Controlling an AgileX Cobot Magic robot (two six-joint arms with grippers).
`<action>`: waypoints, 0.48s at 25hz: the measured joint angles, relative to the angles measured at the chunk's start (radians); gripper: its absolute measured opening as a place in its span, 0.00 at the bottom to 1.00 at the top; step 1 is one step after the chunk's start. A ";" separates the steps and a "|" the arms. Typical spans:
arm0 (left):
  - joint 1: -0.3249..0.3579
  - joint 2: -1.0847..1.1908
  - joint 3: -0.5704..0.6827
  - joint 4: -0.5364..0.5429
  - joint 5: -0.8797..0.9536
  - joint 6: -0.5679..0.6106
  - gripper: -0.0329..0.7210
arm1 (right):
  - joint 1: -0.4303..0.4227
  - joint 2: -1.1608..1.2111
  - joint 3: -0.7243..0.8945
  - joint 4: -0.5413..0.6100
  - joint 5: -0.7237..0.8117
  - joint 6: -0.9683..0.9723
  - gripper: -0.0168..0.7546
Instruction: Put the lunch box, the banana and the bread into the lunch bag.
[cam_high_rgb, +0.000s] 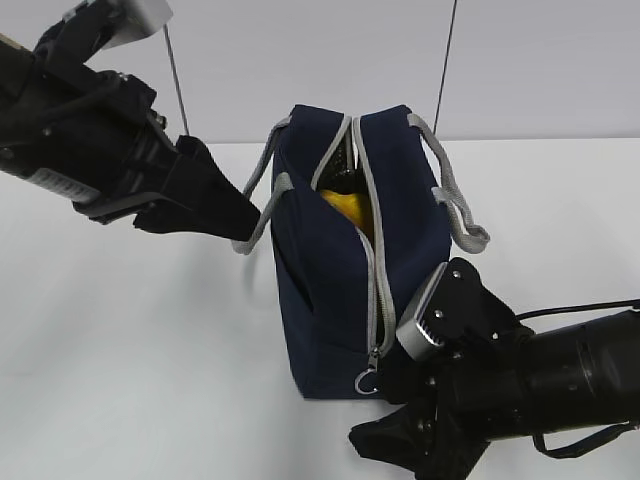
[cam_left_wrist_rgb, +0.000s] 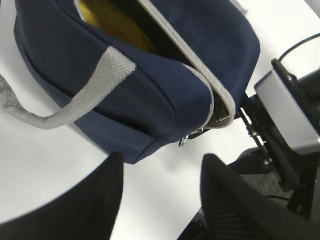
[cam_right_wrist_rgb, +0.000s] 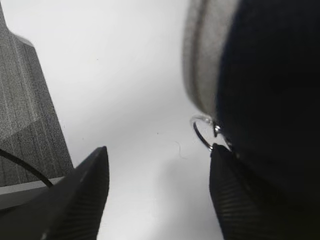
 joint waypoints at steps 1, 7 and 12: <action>0.000 0.000 0.000 0.000 0.000 0.000 0.52 | 0.000 0.008 -0.005 0.000 -0.004 0.000 0.63; 0.000 0.000 0.000 0.000 -0.001 0.000 0.52 | 0.000 0.028 -0.021 0.000 -0.022 0.000 0.63; 0.000 0.000 0.000 0.001 0.000 0.000 0.52 | 0.000 0.028 -0.021 0.000 -0.032 -0.002 0.63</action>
